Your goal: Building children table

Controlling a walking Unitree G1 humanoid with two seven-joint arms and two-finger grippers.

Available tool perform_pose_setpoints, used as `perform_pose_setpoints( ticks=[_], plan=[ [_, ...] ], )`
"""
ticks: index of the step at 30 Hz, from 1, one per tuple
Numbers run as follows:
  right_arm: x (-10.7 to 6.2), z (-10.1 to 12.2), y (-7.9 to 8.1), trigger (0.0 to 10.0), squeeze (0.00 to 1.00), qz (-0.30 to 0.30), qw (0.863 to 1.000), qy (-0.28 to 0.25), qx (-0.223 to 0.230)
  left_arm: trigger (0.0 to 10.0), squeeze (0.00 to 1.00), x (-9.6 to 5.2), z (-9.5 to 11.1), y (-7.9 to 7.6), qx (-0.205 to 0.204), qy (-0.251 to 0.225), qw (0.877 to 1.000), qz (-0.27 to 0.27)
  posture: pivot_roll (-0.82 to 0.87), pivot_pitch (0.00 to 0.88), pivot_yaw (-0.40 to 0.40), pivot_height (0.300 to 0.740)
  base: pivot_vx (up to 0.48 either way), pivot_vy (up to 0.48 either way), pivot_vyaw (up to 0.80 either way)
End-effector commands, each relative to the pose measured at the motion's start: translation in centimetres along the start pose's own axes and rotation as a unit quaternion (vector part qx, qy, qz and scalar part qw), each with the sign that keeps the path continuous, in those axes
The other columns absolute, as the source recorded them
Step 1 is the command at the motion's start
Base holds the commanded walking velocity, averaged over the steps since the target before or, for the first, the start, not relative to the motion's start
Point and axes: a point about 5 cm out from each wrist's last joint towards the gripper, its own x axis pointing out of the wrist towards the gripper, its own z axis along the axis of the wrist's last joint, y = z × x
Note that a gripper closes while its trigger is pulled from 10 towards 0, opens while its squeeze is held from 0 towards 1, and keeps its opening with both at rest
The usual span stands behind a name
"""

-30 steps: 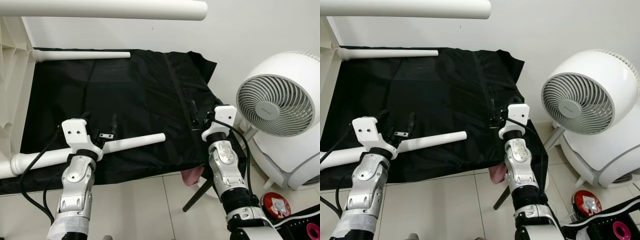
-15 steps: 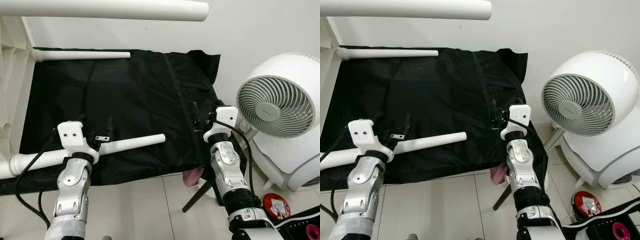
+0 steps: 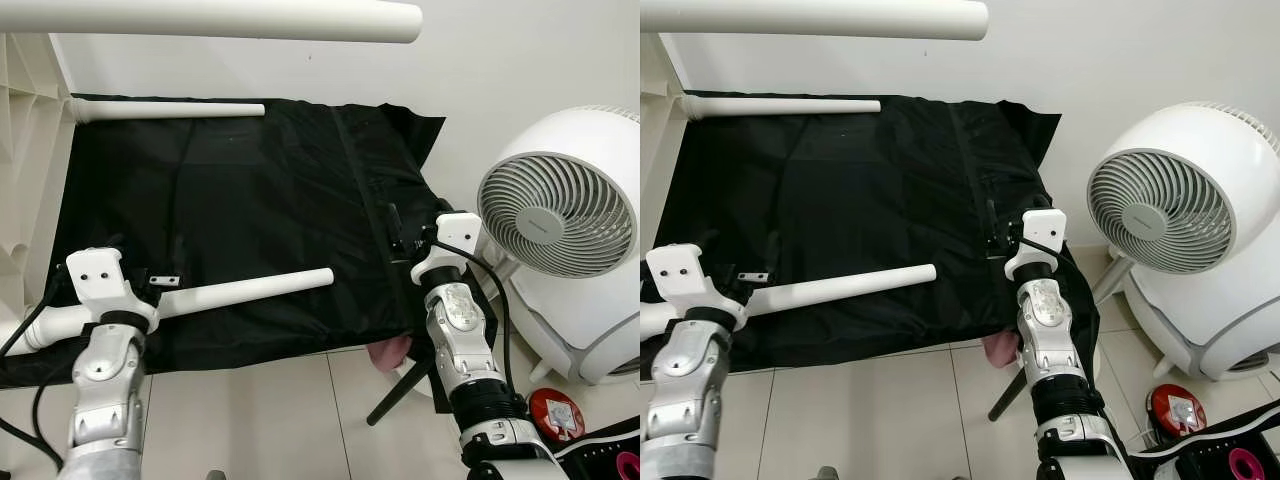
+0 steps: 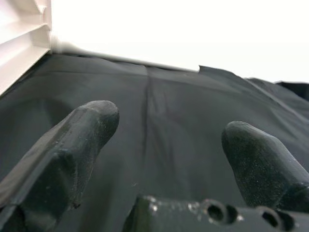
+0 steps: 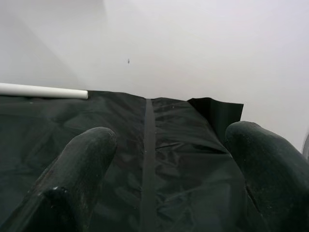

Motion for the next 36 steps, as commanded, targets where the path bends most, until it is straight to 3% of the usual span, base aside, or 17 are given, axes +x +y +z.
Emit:
perform_pose_setpoints(
  ticks=[1, 24, 31, 36],
  plan=[
    [0.0, 0.2, 0.2, 10.0, 0.00, 0.000, 1.000, -0.003, -0.002, 10.0, 0.00, 0.1, 0.1, -0.6, -0.006, 0.001, 1.000, 0.017, 0.07, 0.054, -0.070, 0.740, 0.000, 0.000, 0.00],
    [-0.3, 0.4, 1.4, 10.0, 0.00, 0.013, 1.000, -0.003, 0.002, 10.0, 0.00, 0.0, 0.3, -3.2, -0.043, -0.005, 0.999, 0.007, 0.07, 0.058, -0.083, 0.740, 0.000, 0.000, 0.00],
    [-0.5, 0.3, 1.5, 10.0, 0.00, 0.015, 1.000, -0.001, 0.000, 10.0, 0.00, 0.0, 0.1, -3.2, -0.043, 0.003, 0.999, 0.011, 0.07, 0.058, -0.087, 0.740, 0.000, 0.000, 0.00],
    [-0.4, 0.3, 1.6, 10.0, 0.00, 0.017, 1.000, 0.000, 0.000, 10.0, 0.00, 0.0, 0.2, -2.9, -0.041, 0.001, 0.999, 0.018, 0.07, 0.056, -0.090, 0.740, 0.000, 0.377, 0.00]
  ],
)
